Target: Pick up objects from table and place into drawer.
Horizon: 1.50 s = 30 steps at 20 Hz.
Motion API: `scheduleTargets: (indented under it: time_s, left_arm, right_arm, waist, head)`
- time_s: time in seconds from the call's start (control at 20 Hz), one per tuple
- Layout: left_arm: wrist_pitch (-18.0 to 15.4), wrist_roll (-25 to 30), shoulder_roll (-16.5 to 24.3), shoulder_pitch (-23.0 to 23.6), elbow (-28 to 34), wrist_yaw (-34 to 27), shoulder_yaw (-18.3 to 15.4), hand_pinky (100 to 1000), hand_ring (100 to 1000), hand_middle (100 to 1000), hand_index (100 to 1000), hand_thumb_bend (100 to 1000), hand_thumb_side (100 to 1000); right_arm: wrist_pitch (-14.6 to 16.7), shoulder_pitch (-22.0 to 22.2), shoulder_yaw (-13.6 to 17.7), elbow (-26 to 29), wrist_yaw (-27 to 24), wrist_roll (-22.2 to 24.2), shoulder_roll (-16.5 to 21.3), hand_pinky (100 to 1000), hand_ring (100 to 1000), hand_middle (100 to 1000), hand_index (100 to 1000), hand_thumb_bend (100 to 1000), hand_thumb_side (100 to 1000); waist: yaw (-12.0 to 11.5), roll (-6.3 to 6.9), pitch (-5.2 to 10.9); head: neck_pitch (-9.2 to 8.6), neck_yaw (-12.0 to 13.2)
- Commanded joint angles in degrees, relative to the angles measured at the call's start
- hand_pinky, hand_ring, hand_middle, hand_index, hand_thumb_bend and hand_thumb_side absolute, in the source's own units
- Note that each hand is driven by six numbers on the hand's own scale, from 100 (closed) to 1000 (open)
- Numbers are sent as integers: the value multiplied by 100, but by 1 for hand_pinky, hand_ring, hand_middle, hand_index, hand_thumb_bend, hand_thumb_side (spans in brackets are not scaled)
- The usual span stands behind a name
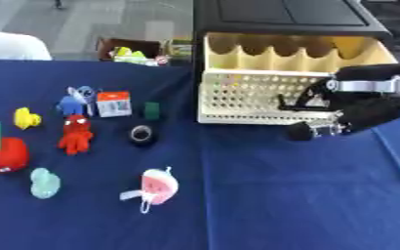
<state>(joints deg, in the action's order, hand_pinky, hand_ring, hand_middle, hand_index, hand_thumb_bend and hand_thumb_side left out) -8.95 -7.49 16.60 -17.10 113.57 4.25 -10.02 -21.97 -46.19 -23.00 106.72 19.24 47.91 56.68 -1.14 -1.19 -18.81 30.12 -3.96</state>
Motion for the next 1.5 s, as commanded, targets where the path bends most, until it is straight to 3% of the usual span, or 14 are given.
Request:
scheduleTargets:
  time_s: [0.05, 1.2, 1.5]
  left_arm:
    - [-14, 22, 75, -65, 102, -23, -11, 551, 595, 645, 881, 100, 984]
    - [-7, 32, 67, -75, 102, -25, -16, 551, 597, 647, 881, 100, 984]
    - [3, 41, 61, -69, 102, -22, -15, 551, 598, 648, 882, 100, 986]
  right_arm:
    - [-470, 17, 123, 184, -116, 395, 259, 100, 100, 100, 849, 699, 966]
    - [-660, 397, 301, 771, -521, 294, 457, 100, 100, 100, 857, 697, 985]
    - [-641, 416, 317, 778, -169, 262, 486, 100, 100, 100, 884, 703, 1000]
  waist:
    - [-4, 5, 111]
    - [2, 6, 91]
    - [4, -4, 87]
  head:
    - [-51, -7]
    - [-67, -5]
    - [-74, -10]
